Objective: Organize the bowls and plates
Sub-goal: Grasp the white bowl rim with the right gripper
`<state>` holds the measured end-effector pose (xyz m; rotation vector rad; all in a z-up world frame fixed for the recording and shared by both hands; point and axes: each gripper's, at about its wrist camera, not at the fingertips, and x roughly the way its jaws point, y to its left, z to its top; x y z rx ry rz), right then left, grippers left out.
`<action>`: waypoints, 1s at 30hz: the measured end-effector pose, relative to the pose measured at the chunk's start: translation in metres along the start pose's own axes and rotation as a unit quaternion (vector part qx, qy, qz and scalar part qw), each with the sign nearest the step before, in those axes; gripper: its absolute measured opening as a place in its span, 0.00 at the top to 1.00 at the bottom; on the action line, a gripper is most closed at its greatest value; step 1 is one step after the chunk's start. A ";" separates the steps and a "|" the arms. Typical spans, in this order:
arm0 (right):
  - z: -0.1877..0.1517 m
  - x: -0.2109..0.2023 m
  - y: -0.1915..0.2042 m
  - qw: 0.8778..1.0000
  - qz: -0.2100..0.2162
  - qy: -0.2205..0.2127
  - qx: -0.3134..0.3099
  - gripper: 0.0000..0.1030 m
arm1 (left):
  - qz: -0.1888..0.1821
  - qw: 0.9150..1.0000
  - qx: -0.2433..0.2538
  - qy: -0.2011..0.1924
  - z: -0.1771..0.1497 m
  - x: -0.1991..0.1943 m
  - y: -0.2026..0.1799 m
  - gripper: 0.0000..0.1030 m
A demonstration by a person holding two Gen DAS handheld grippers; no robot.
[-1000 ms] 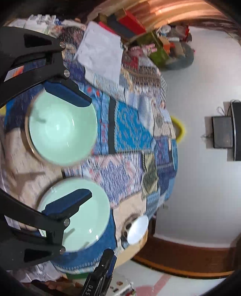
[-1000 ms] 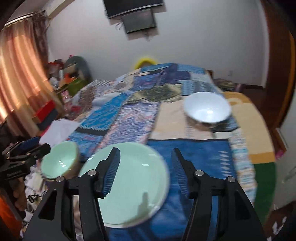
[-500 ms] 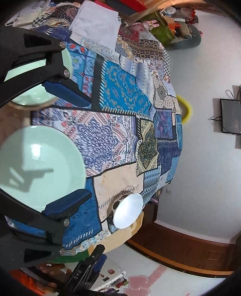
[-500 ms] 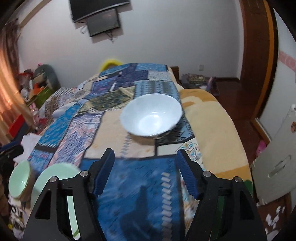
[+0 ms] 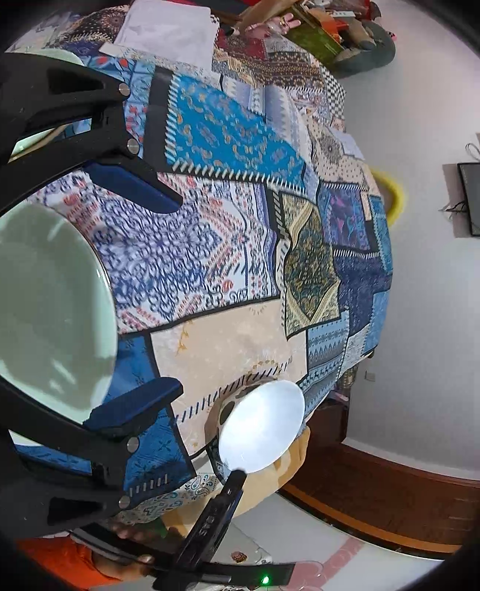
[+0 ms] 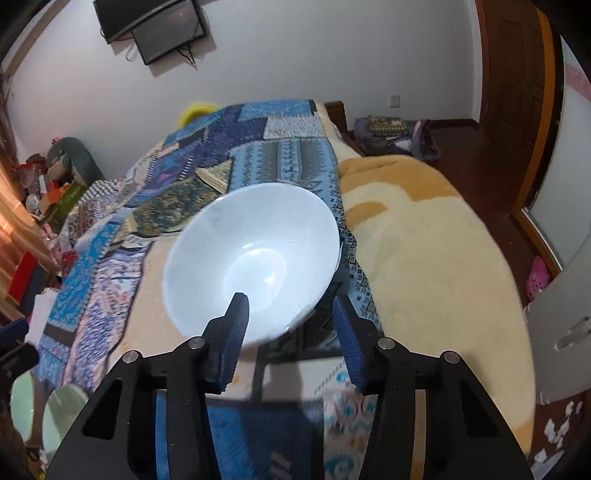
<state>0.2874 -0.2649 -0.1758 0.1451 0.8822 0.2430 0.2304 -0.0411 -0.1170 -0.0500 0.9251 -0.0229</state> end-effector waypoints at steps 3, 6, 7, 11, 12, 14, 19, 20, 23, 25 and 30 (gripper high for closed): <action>0.004 0.014 -0.006 1.000 0.001 0.017 0.010 0.65 | -0.004 1.000 0.009 0.006 0.002 0.011 -0.009 0.12; 0.010 0.026 -0.011 0.999 0.000 0.025 0.023 0.68 | -0.008 1.000 0.026 0.012 0.002 0.019 -0.019 0.12; 0.012 0.030 -0.013 0.999 0.003 0.031 0.026 0.72 | -0.007 0.999 0.029 0.011 0.001 0.020 -0.022 0.12; 0.016 0.035 -0.010 0.999 -0.009 0.034 0.007 0.81 | -0.009 0.999 0.037 0.022 0.005 0.032 -0.030 0.12; 0.015 0.033 -0.009 0.999 -0.012 0.032 -0.002 0.81 | -0.010 0.999 0.037 0.027 0.007 0.037 -0.031 0.12; 0.013 0.031 -0.008 0.999 -0.011 0.031 -0.014 0.82 | -0.014 0.999 0.029 0.038 0.012 0.045 -0.031 0.12; 0.008 0.029 -0.001 0.998 0.018 0.040 -0.049 0.81 | -0.028 0.999 0.016 0.044 0.023 0.060 -0.030 0.12; 0.007 0.028 0.001 0.997 0.022 0.042 -0.056 0.81 | -0.029 0.998 0.018 0.048 0.023 0.062 -0.031 0.12; 0.001 0.022 0.011 0.995 0.034 0.049 -0.082 0.81 | -0.032 0.998 0.022 0.056 0.025 0.071 -0.036 0.12; -0.003 0.020 0.018 0.993 0.041 0.054 -0.099 0.81 | -0.027 0.998 0.030 0.058 0.026 0.076 -0.041 0.12; -0.017 0.013 0.032 0.988 0.059 0.074 -0.119 0.81 | -0.029 0.997 0.020 0.066 0.029 0.088 -0.043 0.12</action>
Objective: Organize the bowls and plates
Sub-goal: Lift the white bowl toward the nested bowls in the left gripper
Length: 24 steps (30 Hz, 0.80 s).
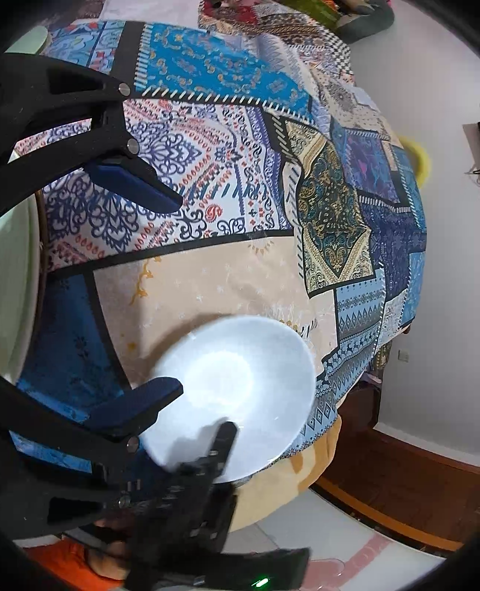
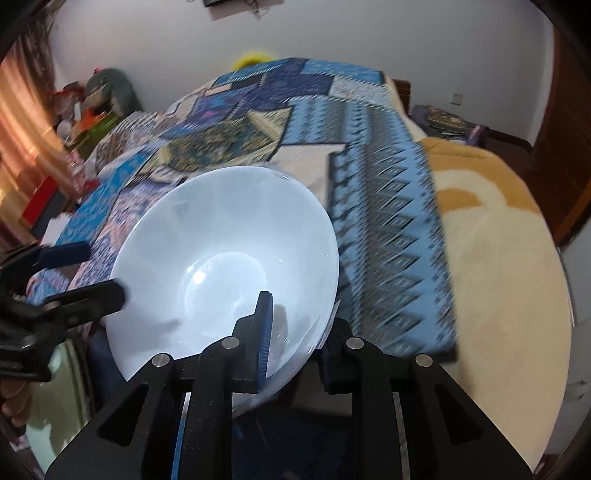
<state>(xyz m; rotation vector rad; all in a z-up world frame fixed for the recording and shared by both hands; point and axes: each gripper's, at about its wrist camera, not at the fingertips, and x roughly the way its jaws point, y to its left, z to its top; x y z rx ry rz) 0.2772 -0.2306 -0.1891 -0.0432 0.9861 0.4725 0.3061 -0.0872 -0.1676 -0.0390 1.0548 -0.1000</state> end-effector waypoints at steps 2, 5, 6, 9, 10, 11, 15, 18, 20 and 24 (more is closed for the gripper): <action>-0.005 -0.003 0.005 1.000 0.007 0.004 -0.007 0.81 | -0.003 1.000 -0.001 0.010 0.000 0.006 -0.001 0.12; -0.013 -0.006 0.009 1.000 0.013 0.009 -0.007 0.81 | -0.016 0.999 0.013 0.031 -0.004 0.012 -0.004 0.20; -0.013 -0.006 0.008 1.000 0.014 0.010 -0.004 0.81 | -0.016 0.999 0.017 0.036 -0.005 0.014 -0.006 0.25; -0.012 -0.006 0.003 0.999 0.024 0.012 0.024 0.77 | -0.018 0.998 0.029 0.055 -0.010 0.021 -0.011 0.36; -0.013 -0.006 0.004 0.999 0.024 0.009 0.032 0.77 | -0.021 0.997 0.031 0.061 -0.011 0.024 -0.012 0.38; -0.013 -0.006 0.004 0.999 0.020 0.005 0.036 0.77 | -0.023 0.997 0.032 0.066 -0.013 0.027 -0.013 0.42; -0.012 -0.007 0.011 1.000 0.004 -0.009 0.025 0.77 | -0.010 0.997 0.044 0.063 -0.019 0.030 -0.017 0.54; -0.012 -0.008 0.014 1.000 -0.002 -0.013 0.022 0.77 | -0.011 0.996 0.062 0.057 -0.022 0.030 -0.022 0.62; -0.013 -0.009 0.015 1.000 -0.007 -0.013 0.022 0.78 | -0.010 0.996 0.072 0.053 -0.024 0.028 -0.026 0.71; -0.015 -0.017 0.015 0.999 -0.002 -0.017 0.029 0.78 | -0.008 0.996 0.071 0.049 -0.025 0.023 -0.030 0.77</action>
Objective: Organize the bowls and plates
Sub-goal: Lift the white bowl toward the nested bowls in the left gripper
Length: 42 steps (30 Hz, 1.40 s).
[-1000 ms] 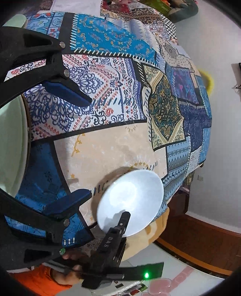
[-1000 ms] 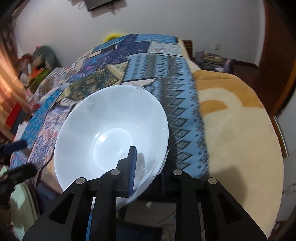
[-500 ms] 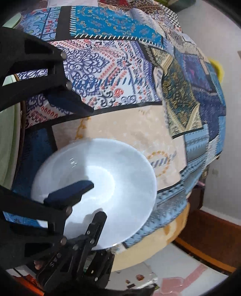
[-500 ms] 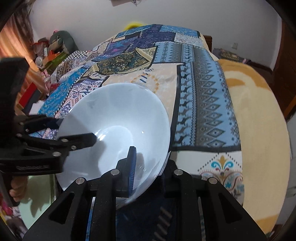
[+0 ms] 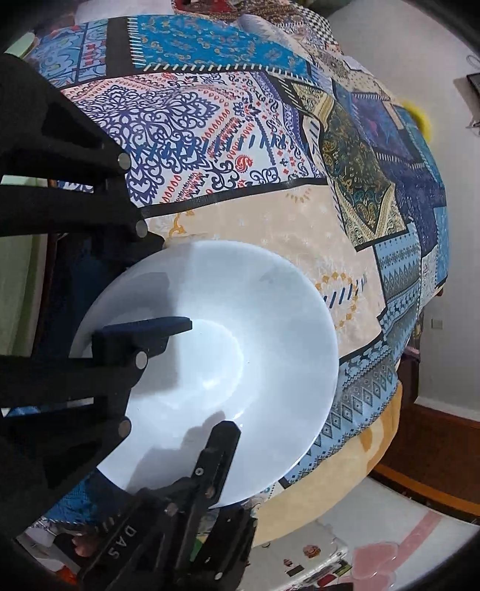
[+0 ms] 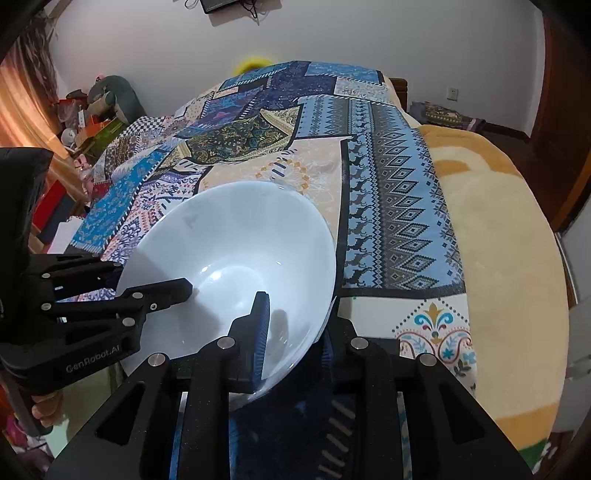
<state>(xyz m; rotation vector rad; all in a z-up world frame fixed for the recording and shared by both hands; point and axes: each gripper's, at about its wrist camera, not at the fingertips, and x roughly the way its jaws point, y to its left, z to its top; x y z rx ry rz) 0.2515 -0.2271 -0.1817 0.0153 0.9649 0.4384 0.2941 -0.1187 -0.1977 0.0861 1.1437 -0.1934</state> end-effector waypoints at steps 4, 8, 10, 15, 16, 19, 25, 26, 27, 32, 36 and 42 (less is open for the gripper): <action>-0.004 -0.013 0.005 1.000 0.007 -0.008 0.005 0.78 | -0.015 1.000 -0.021 0.002 -0.003 -0.006 0.005 0.80; -0.009 -0.029 0.014 1.000 0.011 -0.022 0.005 0.78 | -0.013 1.000 -0.018 -0.006 -0.011 -0.021 0.002 0.80; -0.011 -0.034 0.019 1.000 0.010 -0.026 0.002 0.78 | -0.012 1.000 -0.015 -0.014 -0.016 -0.032 0.001 0.80; -0.015 -0.054 0.035 0.999 0.007 -0.041 -0.007 0.78 | -0.011 0.999 -0.020 -0.040 -0.026 -0.063 0.001 0.80; -0.016 -0.059 0.039 0.999 0.008 -0.046 -0.008 0.78 | -0.012 0.999 -0.022 -0.045 -0.027 -0.068 0.001 0.80; -0.016 -0.069 0.048 0.998 0.008 -0.053 -0.011 0.78 | -0.011 0.998 -0.023 -0.062 -0.033 -0.086 0.001 0.80; -0.019 -0.086 0.073 0.997 0.014 -0.070 -0.026 0.78 | -0.013 0.995 -0.032 -0.091 -0.051 -0.123 0.006 0.80; -0.020 -0.088 0.075 0.997 0.015 -0.072 -0.026 0.78 | -0.014 0.995 -0.035 -0.096 -0.054 -0.129 0.008 0.80; -0.021 -0.090 0.079 0.997 0.018 -0.073 -0.028 0.78 | -0.014 0.994 -0.037 -0.100 -0.057 -0.134 0.009 0.80; -0.026 -0.097 0.101 0.996 0.029 -0.081 -0.037 0.78 | -0.017 0.991 -0.052 -0.119 -0.077 -0.160 0.021 0.80; -0.031 -0.099 0.120 0.995 0.034 -0.085 -0.046 0.78 | -0.018 0.989 -0.061 -0.132 -0.094 -0.177 0.033 0.80; -0.035 -0.093 0.150 0.993 0.049 -0.089 -0.059 0.78 | -0.011 0.985 -0.083 -0.151 -0.121 -0.197 0.056 0.80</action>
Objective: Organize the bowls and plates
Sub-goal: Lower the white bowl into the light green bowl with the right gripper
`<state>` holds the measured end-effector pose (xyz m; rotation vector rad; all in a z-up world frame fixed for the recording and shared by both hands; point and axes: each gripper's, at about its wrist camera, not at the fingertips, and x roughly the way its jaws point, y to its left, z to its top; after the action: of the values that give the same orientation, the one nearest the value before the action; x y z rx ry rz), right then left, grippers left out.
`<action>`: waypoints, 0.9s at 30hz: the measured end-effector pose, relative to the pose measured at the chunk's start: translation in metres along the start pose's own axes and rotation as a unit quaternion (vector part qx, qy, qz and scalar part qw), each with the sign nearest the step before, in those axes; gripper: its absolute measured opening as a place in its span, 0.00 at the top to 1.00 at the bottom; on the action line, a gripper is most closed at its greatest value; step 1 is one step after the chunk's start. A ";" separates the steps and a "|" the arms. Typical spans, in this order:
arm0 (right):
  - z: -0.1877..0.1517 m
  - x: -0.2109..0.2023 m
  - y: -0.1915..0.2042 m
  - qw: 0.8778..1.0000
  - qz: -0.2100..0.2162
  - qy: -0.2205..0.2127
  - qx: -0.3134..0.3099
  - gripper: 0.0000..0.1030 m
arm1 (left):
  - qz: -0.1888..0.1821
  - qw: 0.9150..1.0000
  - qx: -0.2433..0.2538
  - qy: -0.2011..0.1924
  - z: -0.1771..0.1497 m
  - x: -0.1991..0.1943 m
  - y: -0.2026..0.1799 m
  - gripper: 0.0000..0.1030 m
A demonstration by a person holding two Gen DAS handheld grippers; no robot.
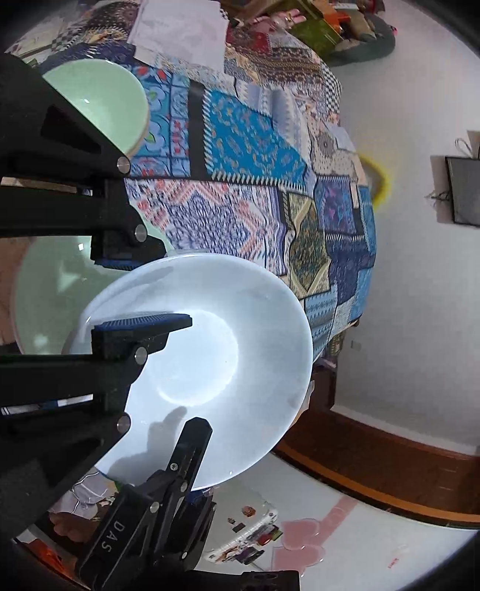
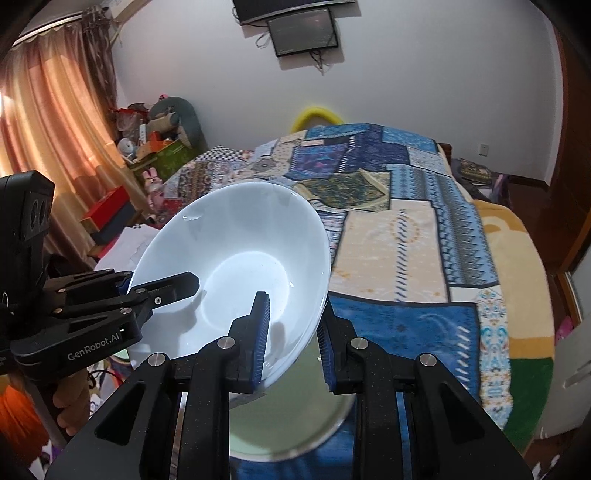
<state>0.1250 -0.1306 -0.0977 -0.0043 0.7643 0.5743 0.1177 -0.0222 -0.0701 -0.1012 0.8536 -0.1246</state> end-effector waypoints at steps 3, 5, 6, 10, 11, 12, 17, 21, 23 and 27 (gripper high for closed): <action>0.000 0.008 0.015 1.000 0.009 0.004 -0.007 0.78 | 0.003 1.000 -0.011 -0.010 -0.007 -0.011 0.015 0.80; 0.000 0.014 0.025 1.000 0.014 0.006 -0.012 0.78 | 0.006 1.000 -0.020 -0.014 -0.011 -0.017 0.028 0.80; 0.000 0.017 0.030 1.000 0.016 0.006 -0.015 0.78 | 0.008 1.000 -0.024 -0.015 -0.013 -0.019 0.032 0.80; -0.002 0.030 0.047 0.999 0.030 0.014 -0.022 0.78 | 0.014 0.999 -0.039 -0.015 -0.025 -0.026 0.059 0.80; -0.002 0.034 0.051 0.999 0.035 0.016 -0.023 0.78 | 0.015 0.999 -0.044 -0.016 -0.028 -0.027 0.065 0.80; -0.003 0.038 0.056 0.999 0.038 0.019 -0.026 0.78 | 0.017 0.999 -0.049 -0.017 -0.032 -0.028 0.072 0.80; -0.007 0.056 0.075 0.997 0.052 0.033 -0.035 0.78 | 0.030 0.997 -0.069 -0.018 -0.046 -0.034 0.102 0.80; -0.012 0.067 0.089 0.996 0.064 0.043 -0.037 0.78 | 0.040 0.996 -0.083 -0.013 -0.056 -0.034 0.125 0.80; -0.014 0.073 0.096 0.996 0.069 0.049 -0.039 0.78 | 0.043 0.995 -0.092 -0.010 -0.062 -0.034 0.136 0.80; -0.016 0.081 0.107 0.995 0.076 0.055 -0.043 0.78 | 0.044 0.993 -0.108 -0.006 -0.072 -0.032 0.152 0.80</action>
<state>0.1083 -0.0042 -0.1410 -0.0588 0.8517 0.7563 0.0526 0.1303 -0.1148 -0.2668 0.8557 0.0521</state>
